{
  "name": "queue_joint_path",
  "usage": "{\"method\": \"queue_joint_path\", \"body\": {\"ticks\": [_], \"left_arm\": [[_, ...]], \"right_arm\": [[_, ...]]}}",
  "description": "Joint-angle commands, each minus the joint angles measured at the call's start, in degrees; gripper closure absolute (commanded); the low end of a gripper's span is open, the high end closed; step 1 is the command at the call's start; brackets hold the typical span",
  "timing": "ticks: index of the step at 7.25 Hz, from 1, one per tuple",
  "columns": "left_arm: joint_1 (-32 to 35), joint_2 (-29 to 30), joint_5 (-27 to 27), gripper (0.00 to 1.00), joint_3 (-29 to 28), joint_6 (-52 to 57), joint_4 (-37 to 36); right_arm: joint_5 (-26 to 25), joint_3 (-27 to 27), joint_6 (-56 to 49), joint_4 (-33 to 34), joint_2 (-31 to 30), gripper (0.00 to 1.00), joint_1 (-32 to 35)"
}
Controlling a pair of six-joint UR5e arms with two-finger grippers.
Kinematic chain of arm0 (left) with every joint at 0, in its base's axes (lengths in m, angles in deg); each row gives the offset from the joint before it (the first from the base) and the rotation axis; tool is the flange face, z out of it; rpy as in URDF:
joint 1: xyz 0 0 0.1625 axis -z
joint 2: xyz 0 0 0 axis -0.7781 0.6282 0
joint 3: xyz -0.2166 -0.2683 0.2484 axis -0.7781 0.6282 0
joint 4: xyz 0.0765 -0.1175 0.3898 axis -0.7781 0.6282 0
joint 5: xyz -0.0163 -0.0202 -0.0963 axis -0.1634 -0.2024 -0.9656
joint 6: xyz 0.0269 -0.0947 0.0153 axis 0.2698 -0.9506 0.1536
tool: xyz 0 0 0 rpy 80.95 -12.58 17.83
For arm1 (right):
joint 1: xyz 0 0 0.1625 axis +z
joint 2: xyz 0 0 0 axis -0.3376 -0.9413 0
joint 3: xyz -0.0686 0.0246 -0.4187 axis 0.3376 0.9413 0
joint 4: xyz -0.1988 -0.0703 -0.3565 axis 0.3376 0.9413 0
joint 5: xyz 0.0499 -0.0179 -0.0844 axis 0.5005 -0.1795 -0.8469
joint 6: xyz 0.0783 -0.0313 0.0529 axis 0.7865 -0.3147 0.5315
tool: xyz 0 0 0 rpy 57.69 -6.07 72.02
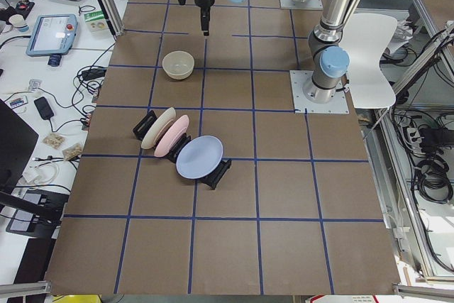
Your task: Place bowl and put lemon in it
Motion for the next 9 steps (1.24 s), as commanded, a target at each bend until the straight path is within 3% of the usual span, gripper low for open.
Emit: {"method": "queue_joint_path", "body": {"ticks": [1, 3, 5, 6, 7, 9], "left_arm": [[-3.0, 12.7, -2.4, 0.00, -3.8, 4.8, -9.0], [-3.0, 22.8, -2.6, 0.00, -5.9, 5.9, -17.7], [-3.1, 24.9, -2.4, 0.00, -4.3, 6.6, -19.6], [-4.4, 25.1, -2.6, 0.06, -3.6, 7.0, -19.8], [-5.5, 25.5, -3.0, 0.28, -3.6, 7.3, -19.7], [-6.1, 25.4, -6.2, 0.91, -3.6, 7.1, -19.5]], "right_arm": [[-0.1, -0.3, -12.6, 3.9, 4.7, 0.00, -11.3], [-0.1, -1.1, -24.0, 12.8, 13.4, 0.00, -18.9], [0.7, -1.1, -28.1, 22.6, 21.4, 0.02, -25.2], [0.7, -0.9, -29.7, 23.8, 25.1, 0.04, -25.6], [0.8, -0.9, -31.8, 25.8, 26.9, 0.05, -25.6], [1.4, -1.0, -31.5, 25.7, 28.0, 0.04, -25.6]]}}
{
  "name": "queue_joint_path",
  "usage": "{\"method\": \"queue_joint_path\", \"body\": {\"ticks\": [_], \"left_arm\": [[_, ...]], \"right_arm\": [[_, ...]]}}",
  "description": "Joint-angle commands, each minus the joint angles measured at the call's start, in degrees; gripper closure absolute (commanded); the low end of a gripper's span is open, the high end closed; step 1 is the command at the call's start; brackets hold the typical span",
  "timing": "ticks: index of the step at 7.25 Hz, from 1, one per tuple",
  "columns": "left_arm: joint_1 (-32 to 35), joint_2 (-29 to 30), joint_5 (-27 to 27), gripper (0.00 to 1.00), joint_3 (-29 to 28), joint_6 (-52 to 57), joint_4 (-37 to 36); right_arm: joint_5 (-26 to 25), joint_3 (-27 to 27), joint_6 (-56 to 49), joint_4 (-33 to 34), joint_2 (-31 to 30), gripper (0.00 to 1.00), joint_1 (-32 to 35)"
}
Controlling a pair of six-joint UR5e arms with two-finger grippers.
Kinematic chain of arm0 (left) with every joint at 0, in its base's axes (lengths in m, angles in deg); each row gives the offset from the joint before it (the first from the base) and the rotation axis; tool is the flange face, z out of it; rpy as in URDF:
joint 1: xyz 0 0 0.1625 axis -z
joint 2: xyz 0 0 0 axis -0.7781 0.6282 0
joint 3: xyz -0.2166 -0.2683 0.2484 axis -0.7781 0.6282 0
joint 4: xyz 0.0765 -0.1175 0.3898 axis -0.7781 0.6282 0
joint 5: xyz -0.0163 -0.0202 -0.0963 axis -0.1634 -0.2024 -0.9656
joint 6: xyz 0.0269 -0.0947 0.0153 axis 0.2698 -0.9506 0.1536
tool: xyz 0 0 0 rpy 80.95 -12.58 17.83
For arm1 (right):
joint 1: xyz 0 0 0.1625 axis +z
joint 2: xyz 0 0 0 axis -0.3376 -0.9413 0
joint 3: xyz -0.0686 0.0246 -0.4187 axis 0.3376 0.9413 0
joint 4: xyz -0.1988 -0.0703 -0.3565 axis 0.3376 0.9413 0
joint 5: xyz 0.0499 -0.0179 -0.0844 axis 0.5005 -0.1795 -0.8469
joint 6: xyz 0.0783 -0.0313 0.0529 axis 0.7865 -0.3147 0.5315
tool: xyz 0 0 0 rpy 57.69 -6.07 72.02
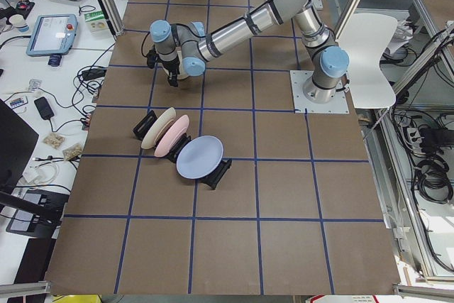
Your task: Place bowl and put lemon in it
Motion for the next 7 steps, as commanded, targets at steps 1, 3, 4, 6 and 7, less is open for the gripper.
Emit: {"method": "queue_joint_path", "body": {"ticks": [1, 3, 4, 6, 7], "left_arm": [[-0.1, -0.5, -2.0, 1.00, 0.0, 0.0, 0.4], [0.7, -1.8, -1.9, 1.00, -0.2, -0.2, 1.5], [1.2, -3.5, -2.7, 1.00, -1.6, -1.1, 6.1], [9.2, -6.5, -10.1, 1.00, -0.3, -7.6, 7.1], [15.5, -7.2, -9.8, 1.00, 1.1, -13.2, 7.0]], "right_arm": [[2.4, -0.1, -0.4, 0.3, 1.9, 0.03, -0.1], [4.0, 0.0, -0.3, 0.4, 2.9, 0.02, -0.1], [4.0, 0.0, -0.4, 0.4, 3.2, 0.04, -0.1], [4.1, 0.2, -0.1, 0.3, 4.1, 0.61, 0.0], [4.1, 0.6, 0.1, 0.1, 3.8, 0.82, 0.1]]}}
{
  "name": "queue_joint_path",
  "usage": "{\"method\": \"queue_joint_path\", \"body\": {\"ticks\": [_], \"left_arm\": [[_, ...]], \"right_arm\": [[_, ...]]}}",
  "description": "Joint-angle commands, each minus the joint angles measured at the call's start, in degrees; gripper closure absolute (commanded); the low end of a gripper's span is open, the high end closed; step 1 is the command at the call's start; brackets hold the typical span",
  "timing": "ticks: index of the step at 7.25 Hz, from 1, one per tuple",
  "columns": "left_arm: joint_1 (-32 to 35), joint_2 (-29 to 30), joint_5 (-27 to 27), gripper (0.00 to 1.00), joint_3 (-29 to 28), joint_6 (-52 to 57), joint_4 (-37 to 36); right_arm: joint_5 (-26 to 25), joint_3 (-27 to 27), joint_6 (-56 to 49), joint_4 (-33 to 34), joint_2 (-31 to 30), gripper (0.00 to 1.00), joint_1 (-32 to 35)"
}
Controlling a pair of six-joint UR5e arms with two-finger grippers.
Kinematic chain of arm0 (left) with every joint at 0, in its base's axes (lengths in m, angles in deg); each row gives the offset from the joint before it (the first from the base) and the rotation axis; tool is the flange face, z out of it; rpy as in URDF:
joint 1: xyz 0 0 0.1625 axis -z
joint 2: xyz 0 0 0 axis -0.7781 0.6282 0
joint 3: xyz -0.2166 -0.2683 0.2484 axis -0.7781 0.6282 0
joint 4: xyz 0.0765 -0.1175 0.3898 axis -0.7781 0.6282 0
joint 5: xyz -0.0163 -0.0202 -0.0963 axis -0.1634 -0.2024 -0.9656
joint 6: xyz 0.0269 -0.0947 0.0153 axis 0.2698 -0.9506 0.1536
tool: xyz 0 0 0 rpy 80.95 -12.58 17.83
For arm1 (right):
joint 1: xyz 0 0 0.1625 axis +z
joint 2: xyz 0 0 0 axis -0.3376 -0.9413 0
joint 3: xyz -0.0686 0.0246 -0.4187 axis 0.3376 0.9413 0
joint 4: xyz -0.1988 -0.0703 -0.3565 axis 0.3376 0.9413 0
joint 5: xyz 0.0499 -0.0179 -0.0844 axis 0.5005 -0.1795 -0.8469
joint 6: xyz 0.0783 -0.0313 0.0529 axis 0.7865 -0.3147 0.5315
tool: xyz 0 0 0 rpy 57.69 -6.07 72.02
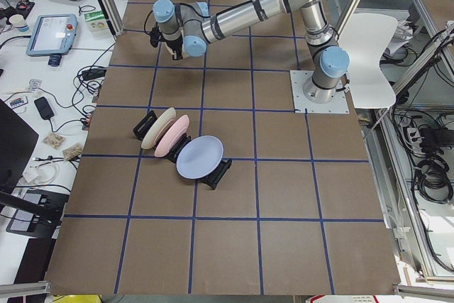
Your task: Place bowl and put lemon in it
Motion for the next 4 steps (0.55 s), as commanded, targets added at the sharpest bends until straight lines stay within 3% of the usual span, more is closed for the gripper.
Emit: {"method": "queue_joint_path", "body": {"ticks": [1, 3, 4], "left_arm": [[10.9, -2.0, -1.0, 1.00, 4.7, -10.3, -1.8], [12.0, -1.4, -1.0, 1.00, 11.1, -13.6, -13.2], [12.4, -0.8, -0.8, 1.00, 12.1, -14.0, -15.6]], "right_arm": [[0.0, 0.7, 1.3, -0.5, -1.1, 0.89, 0.6], [-0.3, 0.8, 3.4, -2.3, -7.6, 0.90, 3.8], [-0.3, 0.8, 6.7, -6.1, -11.5, 0.90, 7.1]]}}
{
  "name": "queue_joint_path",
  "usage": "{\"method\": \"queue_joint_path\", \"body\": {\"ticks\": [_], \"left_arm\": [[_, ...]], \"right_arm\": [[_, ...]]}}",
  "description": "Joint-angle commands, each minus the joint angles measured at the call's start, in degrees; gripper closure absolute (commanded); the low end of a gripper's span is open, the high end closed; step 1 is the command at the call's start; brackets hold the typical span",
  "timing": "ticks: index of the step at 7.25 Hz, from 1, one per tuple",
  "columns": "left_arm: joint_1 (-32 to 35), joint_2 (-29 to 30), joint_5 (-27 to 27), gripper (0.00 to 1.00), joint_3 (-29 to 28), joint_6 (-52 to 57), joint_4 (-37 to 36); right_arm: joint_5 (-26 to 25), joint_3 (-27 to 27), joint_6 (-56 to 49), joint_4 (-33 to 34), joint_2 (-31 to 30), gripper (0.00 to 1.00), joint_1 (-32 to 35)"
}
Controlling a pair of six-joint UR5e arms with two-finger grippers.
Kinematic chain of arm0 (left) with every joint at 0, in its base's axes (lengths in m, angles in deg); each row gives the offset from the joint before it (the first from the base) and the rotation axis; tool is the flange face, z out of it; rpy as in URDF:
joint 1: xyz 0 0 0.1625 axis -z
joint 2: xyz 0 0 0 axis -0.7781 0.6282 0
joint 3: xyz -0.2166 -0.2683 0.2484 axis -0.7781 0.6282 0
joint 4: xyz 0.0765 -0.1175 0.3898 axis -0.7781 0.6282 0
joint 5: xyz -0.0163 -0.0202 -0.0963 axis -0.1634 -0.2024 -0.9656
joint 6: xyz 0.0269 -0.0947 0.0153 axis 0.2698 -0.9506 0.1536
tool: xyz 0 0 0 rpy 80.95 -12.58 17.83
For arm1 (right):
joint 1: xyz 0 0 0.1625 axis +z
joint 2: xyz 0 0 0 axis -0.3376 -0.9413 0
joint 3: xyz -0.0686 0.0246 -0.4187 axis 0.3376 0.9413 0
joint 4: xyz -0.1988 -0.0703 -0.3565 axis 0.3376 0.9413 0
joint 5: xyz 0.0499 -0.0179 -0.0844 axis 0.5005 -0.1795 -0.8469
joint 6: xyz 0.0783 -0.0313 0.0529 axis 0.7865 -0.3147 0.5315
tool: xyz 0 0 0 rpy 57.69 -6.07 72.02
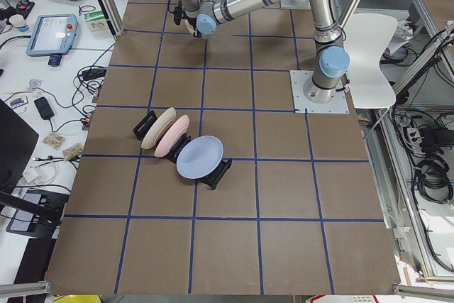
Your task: Place bowl and put lemon in it
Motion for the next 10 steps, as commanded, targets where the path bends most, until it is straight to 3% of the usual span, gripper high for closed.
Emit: {"method": "queue_joint_path", "body": {"ticks": [1, 2, 3, 4, 7, 9, 10], "left_arm": [[0.8, 1.0, 0.6, 1.00, 2.3, -1.1, -4.6], [0.8, 1.2, 0.6, 0.37, 1.6, -1.3, -4.6], [0.1, -0.9, 1.1, 0.00, 0.8, -1.1, -5.0], [-1.4, -2.4, 4.5, 0.00, -1.4, -0.8, -2.7], [-5.7, -9.9, 7.2, 0.00, -11.3, 6.4, 20.5], [-11.1, -16.3, 8.6, 0.00, -11.6, 15.0, 30.0], [-11.1, -19.6, 12.3, 0.00, -11.4, 15.0, 32.0]], "right_arm": [[-0.2, 0.0, 5.3, -8.0, -8.1, 0.90, 8.2], [-0.8, -0.2, 11.2, -9.8, -10.0, 0.90, 13.6], [-0.7, -0.8, 18.0, -9.9, -10.0, 0.90, 18.6], [0.1, -0.8, 25.6, -9.8, -9.8, 0.90, 24.2], [0.2, -0.8, 44.2, -6.7, -7.6, 0.90, 39.0], [0.2, -0.1, 51.2, 0.7, -3.7, 0.90, 45.0], [0.0, -0.1, 55.4, 1.9, -2.7, 0.90, 48.1]]}}
